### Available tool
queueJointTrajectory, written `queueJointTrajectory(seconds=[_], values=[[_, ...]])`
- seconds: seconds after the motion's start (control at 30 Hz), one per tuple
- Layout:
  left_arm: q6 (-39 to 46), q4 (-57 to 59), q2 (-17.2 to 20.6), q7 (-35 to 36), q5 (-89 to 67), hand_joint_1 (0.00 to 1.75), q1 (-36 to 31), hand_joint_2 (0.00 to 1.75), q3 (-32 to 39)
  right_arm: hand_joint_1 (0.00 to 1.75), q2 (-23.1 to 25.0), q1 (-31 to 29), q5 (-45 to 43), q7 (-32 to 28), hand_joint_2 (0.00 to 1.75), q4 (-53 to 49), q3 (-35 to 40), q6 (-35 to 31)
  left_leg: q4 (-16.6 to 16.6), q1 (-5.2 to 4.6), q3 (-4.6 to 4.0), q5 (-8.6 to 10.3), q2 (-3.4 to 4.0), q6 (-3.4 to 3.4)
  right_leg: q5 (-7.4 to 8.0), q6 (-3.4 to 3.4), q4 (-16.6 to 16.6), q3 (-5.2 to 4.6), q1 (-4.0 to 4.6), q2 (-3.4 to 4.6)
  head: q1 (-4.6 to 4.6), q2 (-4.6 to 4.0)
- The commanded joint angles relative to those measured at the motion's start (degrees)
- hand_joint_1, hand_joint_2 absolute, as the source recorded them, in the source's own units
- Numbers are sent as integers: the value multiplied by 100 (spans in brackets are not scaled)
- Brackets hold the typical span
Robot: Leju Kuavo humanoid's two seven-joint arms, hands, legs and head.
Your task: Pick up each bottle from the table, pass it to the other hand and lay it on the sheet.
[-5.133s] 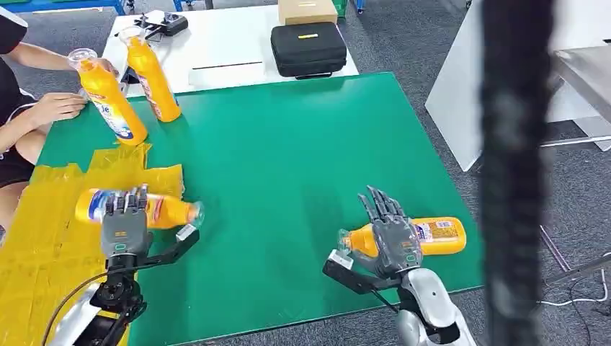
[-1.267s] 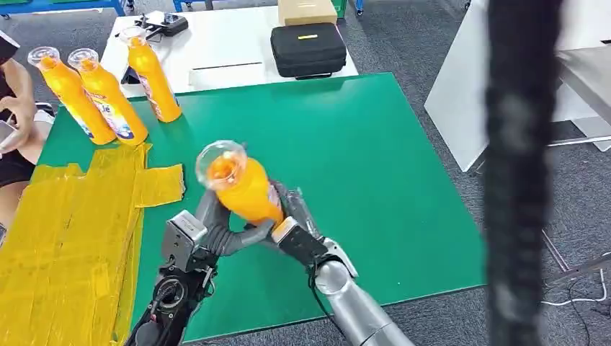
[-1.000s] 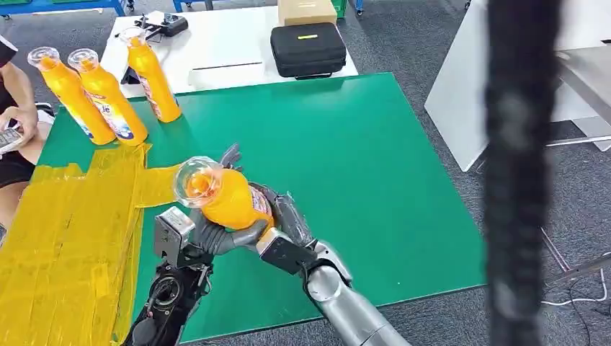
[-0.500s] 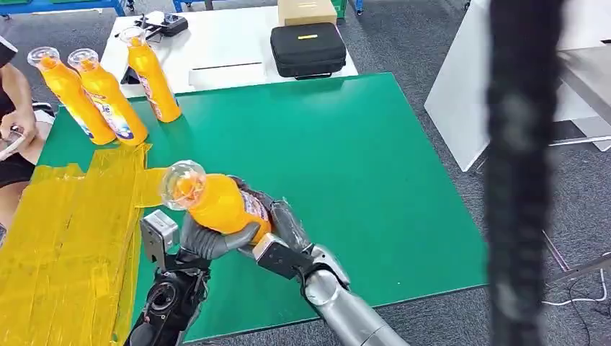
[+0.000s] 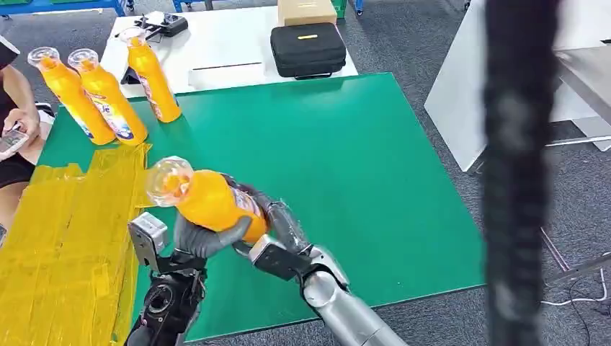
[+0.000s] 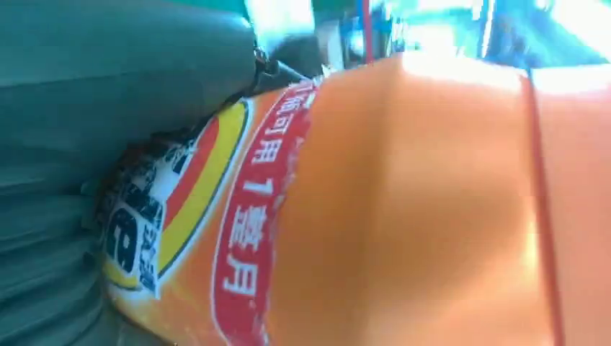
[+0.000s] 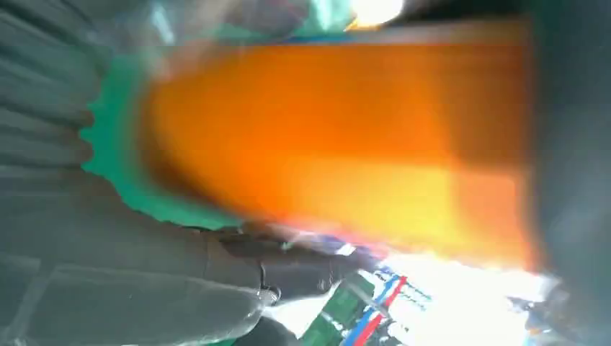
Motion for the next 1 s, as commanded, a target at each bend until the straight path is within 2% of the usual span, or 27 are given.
queueJointTrajectory(seconds=[0.03, 0.13, 0.2, 0.23, 0.27, 0.3, 0.33, 0.37, 0.4, 0.43, 0.5, 0.53, 0.57, 0.63, 0.73, 0.83, 0.97, 1.0], values=[[2302, 135, 135, 257, -2725, 175, -101, 175, 646, 0, -738, 733, -385, 169, 175, -1876, -1066, 191, 3, 6, 30, -15, -24, -20, -22, -1, 0, 41, 6, -36, 2, 0], [3007, 487, 211, 627, -3940, 175, -247, 175, 859, 0, -934, 1109, -306, 158, 175, -2522, -1344, -117, -1, 6, 39, -18, -33, -22, -28, -2, -3, 52, 7, -45, 0, 0], [3400, 829, 214, 1048, -5211, 175, -436, 175, 1092, 0, -949, 1204, -293, 209, 175, -2815, -1539, -260, -5, 1, 19, -6, -26, -15, -14, -2, -4, 27, 2, -33, 0, 0], [3400, 523, 63, 1404, -6540, 175, -440, 175, 1751, 0, -938, 1221, -279, 253, 175, -2922, -1618, -292, -1, 3, 27, -12, -25, -20, -20, -3, -1, 36, 4, -35, 0, 0], [3400, 426, 888, 2828, -8617, 175, -569, 175, 1306, 0, -908, 1189, -239, 427, 175, -3012, -1686, -245, -2, 0, 11, -6, -17, -13, -10, -2, 0, 18, 0, -23, -2, 0], [3400, 821, 1608, 3548, -8617, 175, -888, 175, 586, 0, -900, 1173, -272, 530, 175, -3027, -1708, -192, 14, 6, 20, -20, -13, -24, -23, -4, 12, 28, 7, -24, 0, 0], [3400, 1581, 2358, 5708, -8617, 175, -1739, 175, -1574, 0, -892, 1180, -329, 581, 175, -3072, -1765, -151, 6, 5, 14, -13, 0, -23, -12, -6, 7, 16, 5, -9, 0, 0], [3326, 2363, 2424, 6566, -8617, 175, -2165, 175, -2611, 0, -875, 1192, -461, 506, 175, -3112, -1812, -135, 4, 5, 21, -11, -7, -30, -15, -10, 10, 24, 6, -17, 0, 0], [3337, 2816, 2333, 6634, -8617, 175, -2299, 175, -2856, 0, -893, 1207, -538, 478, 175, -3134, -1850, -109, -3, 1, 2, 11, -79, -20, -17, -5, 8, 23, 2, -87, 2, 0], [3237, 3397, 2149, 6493, -8617, 175, -2399, 175, -2916, 0, -927, 1215, -621, 448, 175, -3137, -1872, -57, 4, 8, 15, 8, -101, -31, -27, -9, 9, 33, 9, -114, 0, 0], [3193, 3992, 2013, 6308, -8617, 175, -2505, 175, -2848, 0, -954, 1214, -655, 434, 175, -3103, -1889, -35, -12, -1, 17, 21, -36, -31, -2, -11, -7, 10, 0, -51, -7, 0], [3135, 4467, 1859, 5835, -8617, 175, -2537, 175, -2572, 0, -1011, 1220, -672, 425, 175, -3063, -1849, 20, -13, 0, 20, 10, -4, -32, 16, -25, -11, 4, 0, -17, -22, 0], [3319, 4715, 1824, 5749, -8617, 175, -2595, 175, -2508, 0, -1015, 1222, -677, 416, 175, -3038, -1841, 17, -16, 0, 41, 6, -8, -40, 9, -23, -12, 25, 0, -21, -46, 0], [3172, 5063, 1720, 5530, -8617, 175, -2625, 175, -2273, 0, -999, 1223, -681, 413, 175, -3009, -1825, 13, -10, 11, 38, 21, -31, -34, -4, -21, -10, 44, 12, -40, -22, 0], [3181, 5264, 1673, 5403, -8617, 175, -2644, 175, -2149, 0, -981, 1215, -683, 410, 175, -2998, -1804, 6, -1, 16, 14, 17, 21, -32, 14, -21, 1, 11, 15, 3, -28, 0], [3181, 5264, 1673, 5403, -8617, 175, -2644, 175, -2149, 0, -981, 1215, -683, 410, 175, -2998, -1804, 6, 5, 15, 30, 4, 23, -44, -1, -24, 10, 26, 15, -5, -24, 0], [3182, 5267, 1659, 5400, -8617, 175, -2651, 175, -2146, 0, -976, 1209, -683, 410, 175, -3000, -1799, 5, 2, 12, 1, 18, 0, -33, 10, -23, 3, 0, 13, -9, -26, 0], [3182, 5267, 1659, 5400, -8617, 175, -2651, 175, -2146, 0, -976, 1209, -683, 410, 175, -3000, -1799, 5, 16, 21, 33, -4, -7, -52, -14, -26, 15, 36, 22, -26, -24, 0]])
